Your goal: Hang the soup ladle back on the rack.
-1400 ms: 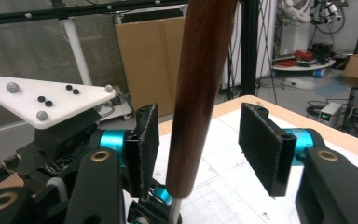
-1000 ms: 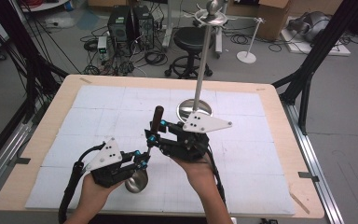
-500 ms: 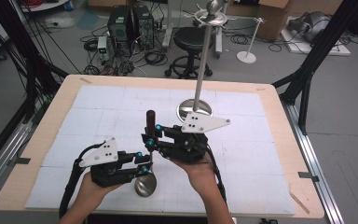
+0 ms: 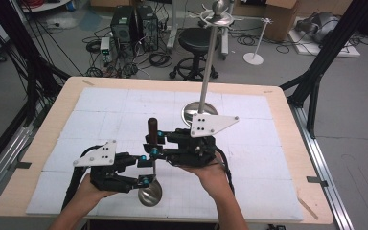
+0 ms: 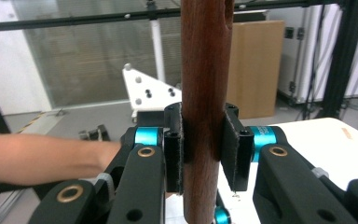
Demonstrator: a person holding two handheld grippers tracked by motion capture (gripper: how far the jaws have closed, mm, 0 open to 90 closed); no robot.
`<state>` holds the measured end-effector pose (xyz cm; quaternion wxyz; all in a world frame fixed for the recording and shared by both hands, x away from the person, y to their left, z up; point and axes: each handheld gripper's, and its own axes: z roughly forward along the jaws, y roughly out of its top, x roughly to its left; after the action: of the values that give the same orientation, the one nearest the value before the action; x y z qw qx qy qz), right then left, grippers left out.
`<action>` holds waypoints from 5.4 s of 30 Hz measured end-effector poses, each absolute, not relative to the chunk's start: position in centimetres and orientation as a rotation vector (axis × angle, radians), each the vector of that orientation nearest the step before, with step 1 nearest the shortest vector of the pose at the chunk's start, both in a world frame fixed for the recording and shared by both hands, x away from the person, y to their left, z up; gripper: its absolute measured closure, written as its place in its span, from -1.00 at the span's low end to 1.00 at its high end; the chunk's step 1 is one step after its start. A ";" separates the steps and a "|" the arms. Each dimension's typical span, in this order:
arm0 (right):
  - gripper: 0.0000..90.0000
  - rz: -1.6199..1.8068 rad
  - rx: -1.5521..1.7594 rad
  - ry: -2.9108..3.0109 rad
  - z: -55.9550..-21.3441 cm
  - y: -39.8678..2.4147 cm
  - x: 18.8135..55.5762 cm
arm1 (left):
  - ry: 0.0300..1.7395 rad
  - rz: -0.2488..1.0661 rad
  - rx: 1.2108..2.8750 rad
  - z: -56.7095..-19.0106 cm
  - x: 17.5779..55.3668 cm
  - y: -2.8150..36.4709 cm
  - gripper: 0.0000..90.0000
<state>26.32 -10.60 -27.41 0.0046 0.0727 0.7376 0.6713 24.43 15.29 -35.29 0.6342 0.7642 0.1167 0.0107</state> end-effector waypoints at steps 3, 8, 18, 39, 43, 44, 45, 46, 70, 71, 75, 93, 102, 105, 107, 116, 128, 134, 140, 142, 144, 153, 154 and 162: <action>0.63 2.115 0.200 2.317 -27.4 -10.6 26.4 | 0.273 0.005 1.730 -35.4 24.6 15.2 0.22; 0.63 2.150 0.190 2.310 -27.5 -10.7 26.4 | 0.260 -0.001 1.730 -35.6 24.6 14.7 0.42; 0.63 2.159 0.206 2.314 -27.8 -10.7 26.4 | 0.248 0.025 1.737 -36.1 24.4 14.2 0.78; -0.26 2.015 0.513 2.099 -27.6 -11.1 24.7 | 0.379 0.157 1.754 -35.9 24.1 14.0 0.87; -0.23 1.976 0.541 2.105 -27.6 -11.0 24.4 | 0.406 0.180 1.756 -35.9 24.1 14.0 0.87; -0.22 1.959 0.547 2.111 -27.6 -10.9 24.4 | 0.410 0.186 1.761 -35.9 24.2 14.0 0.87; -0.20 1.950 0.546 2.116 -27.6 -10.7 24.4 | 0.416 0.192 1.763 -35.9 24.2 13.9 0.86; -0.17 1.947 0.551 2.124 -27.7 -10.6 24.4 | 0.421 0.194 1.765 -35.9 24.2 13.9 0.86; 0.63 2.036 0.513 2.212 -28.0 -11.3 26.2 | 0.402 0.112 1.676 -35.5 24.2 15.6 0.08; 0.63 2.049 0.521 2.211 -27.8 -11.6 26.4 | 0.400 0.133 1.667 -35.6 24.1 16.0 0.00; 0.63 2.044 0.519 2.199 -26.9 -12.8 27.8 | 0.412 0.189 1.637 -36.2 24.2 17.9 -0.26; 0.63 1.975 0.587 2.129 -21.1 -15.0 34.8 | 0.546 0.317 1.620 -37.8 24.4 22.4 -0.55; 0.63 1.926 0.636 2.121 -19.6 -16.2 38.0 | 0.555 0.359 1.626 -38.2 24.5 23.3 -0.54; 0.63 1.914 0.657 2.114 -19.4 -16.4 39.1 | 0.562 0.372 1.627 -38.3 24.5 23.5 -0.54; 0.63 1.910 0.671 2.113 -19.3 -16.6 39.8 | 0.569 0.395 1.623 -38.4 24.5 23.7 -0.54; 0.63 1.908 0.736 2.080 -19.2 -17.3 42.7 | 0.578 0.401 1.625 -38.5 24.6 23.9 -0.53; 0.63 1.910 0.775 2.066 -19.6 -18.1 44.0 | 0.595 0.396 1.618 -38.7 24.8 24.1 -0.53; 0.63 1.905 0.786 2.069 -19.6 -18.1 44.4 | 0.598 0.398 1.621 -38.7 24.8 24.1 -0.53; 0.62 1.891 0.817 2.060 -19.8 -18.4 44.6 | 0.595 0.402 1.632 -38.8 24.8 24.0 -0.51; 0.62 1.880 0.830 2.054 -19.8 -18.5 44.6 | 0.596 0.402 1.631 -38.8 24.8 24.1 -0.51; 0.62 1.869 0.837 2.044 -19.9 -18.6 44.7 | 0.599 0.404 1.627 -38.9 24.7 24.1 -0.51; 0.45 1.835 0.852 2.001 -20.1 -18.5 44.1 | 0.610 0.405 1.622 -39.1 24.6 24.3 -0.51; 0.37 1.843 0.863 1.985 -20.1 -18.6 43.9 | 0.610 0.403 1.625 -39.1 24.6 24.4 -0.51; -0.05 1.655 0.894 1.932 -21.4 -20.1 40.8 | 0.631 0.390 1.616 -39.3 24.7 24.9 -0.51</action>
<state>40.77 -20.06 -21.41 0.2205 0.3233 0.6988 0.5987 24.66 24.89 -39.33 0.6303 0.7055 0.2755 0.1704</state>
